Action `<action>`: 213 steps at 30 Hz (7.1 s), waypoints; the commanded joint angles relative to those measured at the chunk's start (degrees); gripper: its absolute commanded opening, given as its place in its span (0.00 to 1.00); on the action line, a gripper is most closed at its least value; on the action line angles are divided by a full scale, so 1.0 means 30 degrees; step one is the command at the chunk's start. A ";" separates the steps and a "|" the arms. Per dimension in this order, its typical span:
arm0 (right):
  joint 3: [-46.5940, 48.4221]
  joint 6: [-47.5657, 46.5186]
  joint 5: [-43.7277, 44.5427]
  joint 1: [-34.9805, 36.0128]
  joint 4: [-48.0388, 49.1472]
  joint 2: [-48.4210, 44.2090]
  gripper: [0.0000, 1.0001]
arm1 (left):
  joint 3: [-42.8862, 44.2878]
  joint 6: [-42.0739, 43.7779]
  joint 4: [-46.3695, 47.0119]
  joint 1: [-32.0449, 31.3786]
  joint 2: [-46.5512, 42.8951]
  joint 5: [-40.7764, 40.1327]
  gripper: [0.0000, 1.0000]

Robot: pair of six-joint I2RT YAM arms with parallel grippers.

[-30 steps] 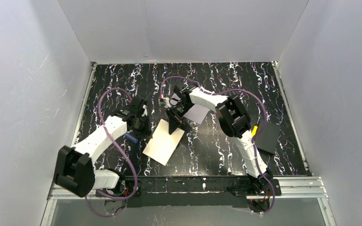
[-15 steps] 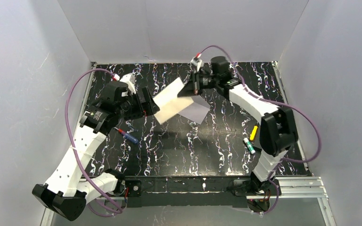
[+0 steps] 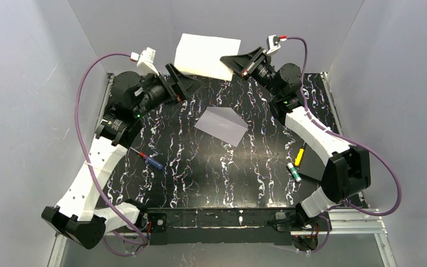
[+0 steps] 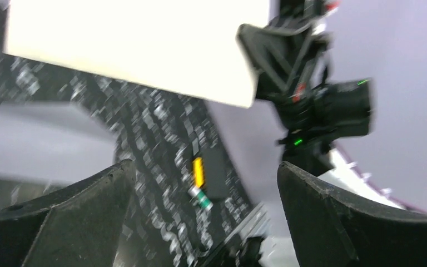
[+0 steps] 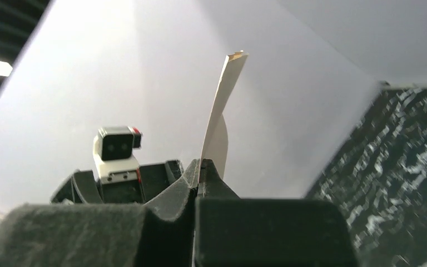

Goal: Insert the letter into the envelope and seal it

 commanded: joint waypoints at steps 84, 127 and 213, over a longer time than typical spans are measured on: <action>0.3612 -1.0955 0.2337 0.0022 -1.1598 -0.3434 0.96 | -0.0966 -0.3608 1.3769 0.1416 0.4841 1.3369 0.00; 0.4107 -0.5966 -0.5834 0.1452 -0.5406 -0.0622 0.52 | -0.0651 -0.2425 1.1781 0.1411 0.5224 1.3640 0.00; 0.5460 0.0896 0.0589 0.1629 0.0560 0.0867 0.01 | -0.1170 -0.9491 1.7948 0.2459 0.3760 1.1769 0.48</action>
